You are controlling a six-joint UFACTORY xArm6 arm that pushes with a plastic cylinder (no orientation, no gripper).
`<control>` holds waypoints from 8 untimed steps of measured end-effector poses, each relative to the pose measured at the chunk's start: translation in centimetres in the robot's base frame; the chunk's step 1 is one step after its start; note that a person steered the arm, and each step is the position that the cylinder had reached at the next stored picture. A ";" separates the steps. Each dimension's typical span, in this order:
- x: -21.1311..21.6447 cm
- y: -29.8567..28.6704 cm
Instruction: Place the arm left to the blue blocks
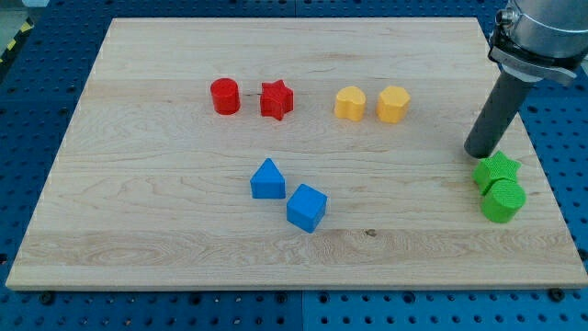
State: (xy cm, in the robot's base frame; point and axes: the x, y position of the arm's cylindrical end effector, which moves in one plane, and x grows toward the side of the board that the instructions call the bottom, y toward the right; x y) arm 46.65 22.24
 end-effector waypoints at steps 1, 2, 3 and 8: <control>1.7 0.0; 3.5 0.0; 4.4 0.0; -2.9 -29.0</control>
State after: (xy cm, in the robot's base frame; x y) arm 43.80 -6.73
